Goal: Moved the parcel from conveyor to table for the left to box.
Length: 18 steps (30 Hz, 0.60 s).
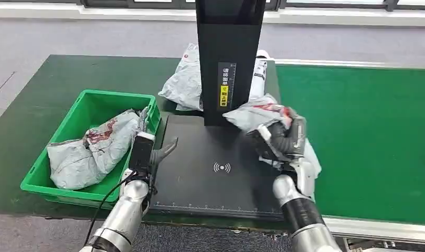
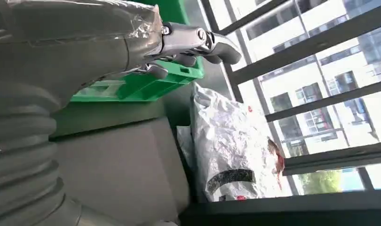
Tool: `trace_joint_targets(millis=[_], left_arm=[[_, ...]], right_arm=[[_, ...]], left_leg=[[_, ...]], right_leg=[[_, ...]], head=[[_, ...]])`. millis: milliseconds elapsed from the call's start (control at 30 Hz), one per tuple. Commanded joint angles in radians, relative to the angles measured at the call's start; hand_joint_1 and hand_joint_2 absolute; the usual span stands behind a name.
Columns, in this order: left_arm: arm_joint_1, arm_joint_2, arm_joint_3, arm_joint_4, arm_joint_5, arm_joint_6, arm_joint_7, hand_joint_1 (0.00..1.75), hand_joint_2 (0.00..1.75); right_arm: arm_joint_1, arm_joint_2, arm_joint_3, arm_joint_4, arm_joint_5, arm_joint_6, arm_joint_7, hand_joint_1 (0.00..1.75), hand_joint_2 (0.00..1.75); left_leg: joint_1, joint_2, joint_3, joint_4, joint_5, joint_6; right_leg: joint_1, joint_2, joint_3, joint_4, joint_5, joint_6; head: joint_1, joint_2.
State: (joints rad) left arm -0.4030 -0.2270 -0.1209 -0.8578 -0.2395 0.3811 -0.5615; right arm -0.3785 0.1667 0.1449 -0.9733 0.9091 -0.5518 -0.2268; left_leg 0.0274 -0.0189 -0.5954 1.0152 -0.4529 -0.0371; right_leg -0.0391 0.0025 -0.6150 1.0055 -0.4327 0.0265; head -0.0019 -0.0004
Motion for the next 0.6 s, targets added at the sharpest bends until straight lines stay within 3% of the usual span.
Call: trace_joint_targets(millis=[33,233,267,300,600], left_arm=[[-0.012,0.024,-0.035,-0.041,-0.001,-0.034,0.004,0.0,1.75],[-0.082,0.009,-0.055,0.041,0.033,-0.042,-0.019,0.0,1.75],[-0.086,0.006,-0.059,0.04,0.034,-0.044,-0.021,0.0,1.75],[-0.087,0.003,-0.062,0.038,0.038,-0.041,-0.022,0.0,1.75],[-0.085,0.006,-0.065,0.036,0.04,-0.04,-0.021,0.0,1.75]], right_arm=[[0.118,-0.069,0.533,-0.162,-0.087,0.275,0.075,1.75,1.75],[0.089,-0.088,0.609,0.062,-0.079,0.4,0.079,1.69,1.75],[0.093,-0.087,0.607,0.083,-0.085,0.407,0.082,0.59,1.75],[0.089,-0.083,0.608,0.113,-0.082,0.414,0.093,0.07,1.75],[0.084,-0.083,0.609,0.118,-0.081,0.412,0.089,0.07,1.75]], left_leg=[[0.001,0.004,0.005,-0.002,-0.003,0.002],[0.002,0.001,0.004,-0.002,0.0,0.003],[0.002,0.0,0.002,-0.001,0.0,0.001],[0.002,0.001,0.004,-0.002,0.0,0.002],[0.001,0.002,0.004,-0.001,0.0,0.002]], right_leg=[[0.002,0.002,0.004,-0.002,-0.002,-0.005],[0.003,-0.002,0.005,-0.003,0.0,-0.004],[0.002,-0.002,0.004,-0.003,-0.001,-0.003],[0.003,-0.002,0.005,-0.004,0.0,-0.004],[0.002,-0.001,0.005,-0.003,0.001,-0.004]], head=[[0.0,0.0],[0.0,0.0],[0.0,0.0],[0.0,0.0],[0.0,0.0]])
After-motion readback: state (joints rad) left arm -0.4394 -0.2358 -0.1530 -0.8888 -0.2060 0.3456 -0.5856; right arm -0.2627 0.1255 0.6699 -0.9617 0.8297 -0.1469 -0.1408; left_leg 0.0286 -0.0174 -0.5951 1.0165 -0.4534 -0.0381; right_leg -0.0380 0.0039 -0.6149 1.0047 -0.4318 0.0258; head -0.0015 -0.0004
